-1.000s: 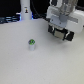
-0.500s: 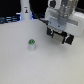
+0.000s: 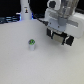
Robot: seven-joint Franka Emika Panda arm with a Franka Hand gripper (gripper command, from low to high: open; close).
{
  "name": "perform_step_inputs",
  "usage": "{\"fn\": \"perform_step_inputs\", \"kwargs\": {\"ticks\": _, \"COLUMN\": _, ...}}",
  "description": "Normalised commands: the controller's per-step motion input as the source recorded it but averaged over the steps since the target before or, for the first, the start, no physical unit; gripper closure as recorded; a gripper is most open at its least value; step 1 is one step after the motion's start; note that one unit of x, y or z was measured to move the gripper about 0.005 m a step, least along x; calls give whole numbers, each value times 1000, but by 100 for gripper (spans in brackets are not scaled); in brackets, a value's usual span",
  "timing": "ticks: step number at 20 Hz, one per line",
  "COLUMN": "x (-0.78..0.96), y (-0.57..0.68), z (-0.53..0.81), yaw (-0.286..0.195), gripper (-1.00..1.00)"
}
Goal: Open the kcup holder, insert the kcup into the holder, and close the kcup holder
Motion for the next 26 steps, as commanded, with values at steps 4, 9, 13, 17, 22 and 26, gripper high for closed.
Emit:
{"fn": "perform_step_inputs", "kwargs": {"ticks": 4, "x": 754, "y": -428, "z": 209, "yaw": -76, "gripper": 100}}
{"fn": "perform_step_inputs", "kwargs": {"ticks": 9, "x": 605, "y": -372, "z": 226, "yaw": -76, "gripper": 100}}
{"fn": "perform_step_inputs", "kwargs": {"ticks": 13, "x": 500, "y": -373, "z": 245, "yaw": -93, "gripper": -100}}
{"fn": "perform_step_inputs", "kwargs": {"ticks": 17, "x": 20, "y": -383, "z": 368, "yaw": -211, "gripper": -100}}
{"fn": "perform_step_inputs", "kwargs": {"ticks": 22, "x": -115, "y": -476, "z": 226, "yaw": -234, "gripper": -100}}
{"fn": "perform_step_inputs", "kwargs": {"ticks": 26, "x": -211, "y": -428, "z": 161, "yaw": -249, "gripper": -100}}
